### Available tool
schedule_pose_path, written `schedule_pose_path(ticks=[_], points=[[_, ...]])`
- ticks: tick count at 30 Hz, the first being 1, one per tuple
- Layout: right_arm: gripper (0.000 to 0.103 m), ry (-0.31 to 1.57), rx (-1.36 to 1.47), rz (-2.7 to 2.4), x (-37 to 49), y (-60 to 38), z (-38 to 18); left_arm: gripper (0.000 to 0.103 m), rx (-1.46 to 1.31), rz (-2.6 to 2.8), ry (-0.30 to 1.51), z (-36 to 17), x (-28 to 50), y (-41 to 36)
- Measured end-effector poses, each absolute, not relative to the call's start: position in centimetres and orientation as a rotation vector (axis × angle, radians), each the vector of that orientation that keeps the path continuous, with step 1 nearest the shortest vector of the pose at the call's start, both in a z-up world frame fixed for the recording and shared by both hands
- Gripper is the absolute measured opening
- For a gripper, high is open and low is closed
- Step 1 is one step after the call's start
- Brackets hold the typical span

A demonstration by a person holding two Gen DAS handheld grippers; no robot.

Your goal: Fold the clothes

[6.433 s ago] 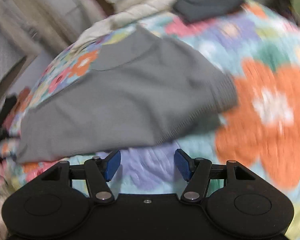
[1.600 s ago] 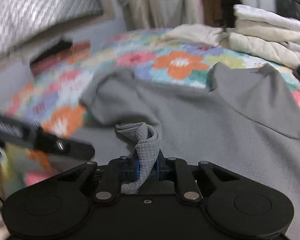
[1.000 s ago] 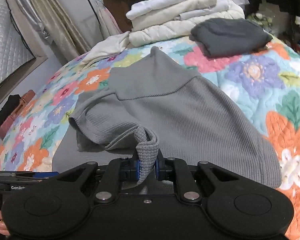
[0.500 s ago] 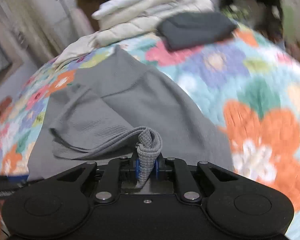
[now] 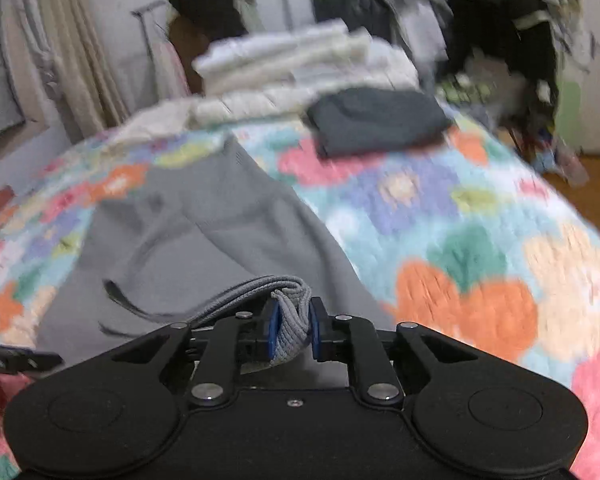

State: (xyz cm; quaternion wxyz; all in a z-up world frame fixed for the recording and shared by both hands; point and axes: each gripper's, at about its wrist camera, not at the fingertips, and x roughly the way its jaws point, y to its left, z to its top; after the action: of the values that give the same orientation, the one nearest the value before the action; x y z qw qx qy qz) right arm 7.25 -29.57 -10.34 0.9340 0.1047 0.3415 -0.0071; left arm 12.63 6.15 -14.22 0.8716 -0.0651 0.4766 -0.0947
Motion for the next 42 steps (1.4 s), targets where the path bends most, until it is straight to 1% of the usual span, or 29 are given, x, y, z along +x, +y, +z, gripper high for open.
schedule_pose_path(ticks=[1,2,3,5,7,10,12,22,23,25,26,27,28,31,34,37,42], points=[[0.019,0.717,0.261,-0.043,7.1,-30.4,-11.0,0.084,-0.127,-0.196,0.996,-14.2,12.6,6.0],[0.023,0.732,0.306,-0.071,7.0,-31.2,-11.6,0.085,-0.117,-0.194,0.996,-14.3,12.6,5.9],[0.033,0.727,0.331,-0.091,6.8,-31.8,-11.5,0.085,-0.114,-0.193,0.995,-14.3,12.6,5.9],[0.038,0.717,0.379,-0.130,6.4,-32.9,-11.1,0.085,-0.122,-0.191,0.995,-14.3,12.5,6.1],[0.040,0.724,0.366,-0.156,6.2,-33.4,-10.3,0.085,-0.132,-0.190,0.999,-14.3,12.5,6.2],[0.041,0.741,0.415,-0.117,6.3,-33.1,-10.6,0.086,-0.127,-0.187,1.002,-14.3,12.6,6.1],[0.044,0.753,0.447,-0.091,6.4,-33.0,-10.8,0.086,-0.124,-0.185,1.004,-14.4,12.7,6.1],[0.046,0.808,0.609,0.043,6.8,-32.3,-11.9,0.089,-0.127,-0.184,0.999,-14.5,12.7,6.1],[0.046,0.813,0.625,0.057,6.9,-32.2,-12.0,0.089,-0.126,-0.183,0.998,-14.5,12.8,6.1],[0.029,0.802,0.611,0.066,6.8,-32.1,-12.2,0.089,-0.126,-0.182,0.995,-14.5,12.8,6.0],[0.015,0.788,0.586,0.064,6.7,-31.9,-12.2,0.089,-0.127,-0.182,0.993,-14.5,12.7,6.0],[0.010,0.773,0.560,0.062,6.5,-31.8,-12.3,0.089,-0.128,-0.182,0.989,-14.5,12.7,6.0],[0.009,0.755,0.534,0.060,6.4,-31.7,-12.3,0.089,-0.124,-0.182,0.987,-14.4,12.7,6.0],[0.008,0.607,0.409,0.073,4.9,-30.7,-9.9,0.089,-0.074,-0.155,0.955,-13.8,12.0,5.7],[0.008,0.543,0.262,0.078,4.1,-29.1,-7.5,0.089,-0.039,-0.160,0.924,-13.1,11.6,5.4],[0.007,0.582,0.207,0.042,4.2,-29.0,-8.0,0.089,-0.059,-0.177,0.931,-13.0,11.7,5.6],[0.006,0.709,0.282,-0.009,4.9,-30.9,-11.6,0.090,-0.098,-0.174,0.968,-13.8,12.0,6.0]])
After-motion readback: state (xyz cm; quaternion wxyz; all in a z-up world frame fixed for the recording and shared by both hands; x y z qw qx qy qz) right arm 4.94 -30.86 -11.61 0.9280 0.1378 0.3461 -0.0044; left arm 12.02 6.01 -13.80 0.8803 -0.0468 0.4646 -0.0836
